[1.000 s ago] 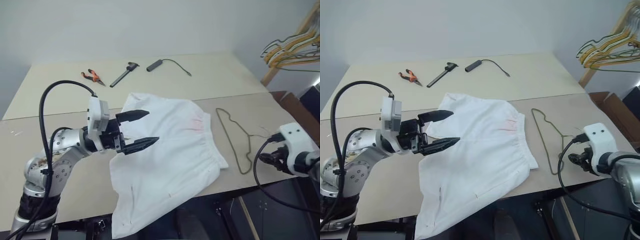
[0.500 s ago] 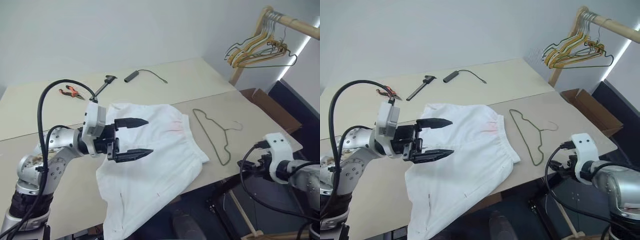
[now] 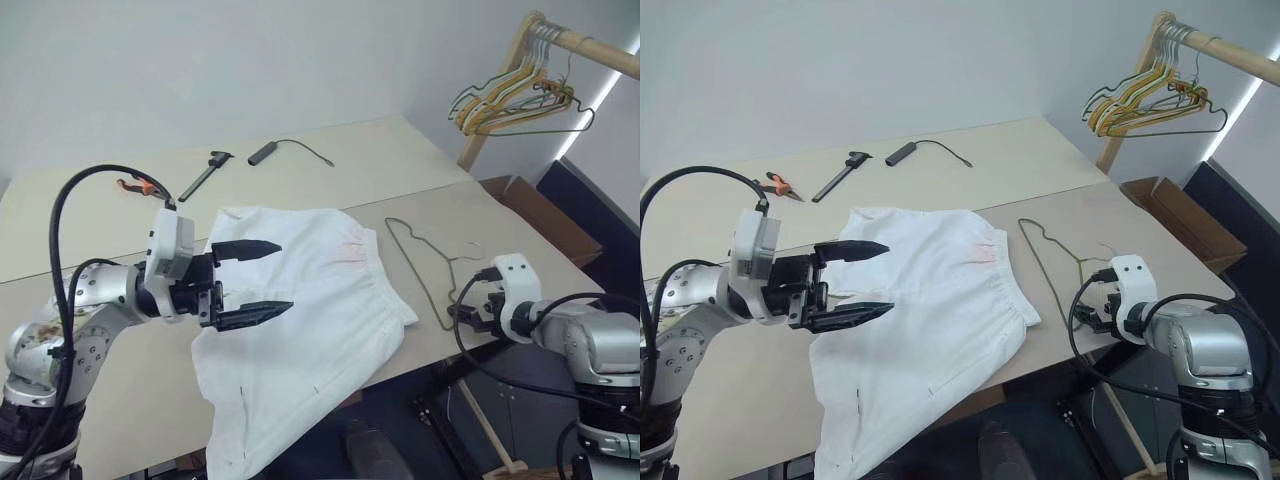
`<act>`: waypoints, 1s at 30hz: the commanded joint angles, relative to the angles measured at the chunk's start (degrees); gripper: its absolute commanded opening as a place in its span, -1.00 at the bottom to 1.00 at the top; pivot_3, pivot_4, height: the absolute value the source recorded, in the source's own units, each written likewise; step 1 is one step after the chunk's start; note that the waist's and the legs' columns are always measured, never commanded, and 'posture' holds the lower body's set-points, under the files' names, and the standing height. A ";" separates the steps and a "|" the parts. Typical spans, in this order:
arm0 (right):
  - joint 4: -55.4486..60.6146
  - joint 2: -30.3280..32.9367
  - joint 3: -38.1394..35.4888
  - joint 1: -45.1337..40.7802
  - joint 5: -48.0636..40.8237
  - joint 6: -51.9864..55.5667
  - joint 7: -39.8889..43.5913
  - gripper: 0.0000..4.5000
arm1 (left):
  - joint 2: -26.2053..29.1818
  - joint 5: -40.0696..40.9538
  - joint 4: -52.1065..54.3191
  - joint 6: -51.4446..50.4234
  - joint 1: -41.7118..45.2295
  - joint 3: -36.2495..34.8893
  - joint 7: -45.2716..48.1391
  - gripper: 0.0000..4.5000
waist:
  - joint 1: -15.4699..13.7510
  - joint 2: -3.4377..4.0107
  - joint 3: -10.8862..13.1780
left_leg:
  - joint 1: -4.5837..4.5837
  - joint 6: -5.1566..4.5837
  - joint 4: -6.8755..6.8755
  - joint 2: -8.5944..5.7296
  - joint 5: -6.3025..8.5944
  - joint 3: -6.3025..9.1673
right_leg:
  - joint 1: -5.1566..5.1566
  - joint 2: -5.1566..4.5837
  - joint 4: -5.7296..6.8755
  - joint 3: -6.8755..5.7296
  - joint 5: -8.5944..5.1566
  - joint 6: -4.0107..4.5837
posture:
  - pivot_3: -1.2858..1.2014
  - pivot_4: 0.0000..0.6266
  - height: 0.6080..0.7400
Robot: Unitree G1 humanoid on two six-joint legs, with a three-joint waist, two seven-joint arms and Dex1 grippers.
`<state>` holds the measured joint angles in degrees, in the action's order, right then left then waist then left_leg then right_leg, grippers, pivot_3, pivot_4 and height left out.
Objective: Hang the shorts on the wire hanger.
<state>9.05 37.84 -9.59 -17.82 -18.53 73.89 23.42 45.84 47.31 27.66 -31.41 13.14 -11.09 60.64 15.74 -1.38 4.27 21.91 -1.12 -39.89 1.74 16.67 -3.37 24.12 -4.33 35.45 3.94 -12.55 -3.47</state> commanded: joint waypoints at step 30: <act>-7.66 4.90 5.80 -10.16 12.40 -20.37 -3.25 -0.98 | 0.72 -2.33 1.65 3.44 0.73 -3.53 -4.24 1.00 | -3.88 -0.45 -1.09 | -0.76 -0.02 0.10 0.02 0.02 -0.06 | -0.75 0.01 -0.15 0.00 0.00 0.00 | -0.05 -1.00 1.00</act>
<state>1.20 42.45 -1.73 -26.13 -7.46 56.44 21.68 46.52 45.07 28.67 -29.54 12.92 -12.62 56.88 11.86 -1.83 3.18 21.15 -1.14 -39.78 1.76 16.70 -3.43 23.38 -4.32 35.29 3.94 -12.56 -3.47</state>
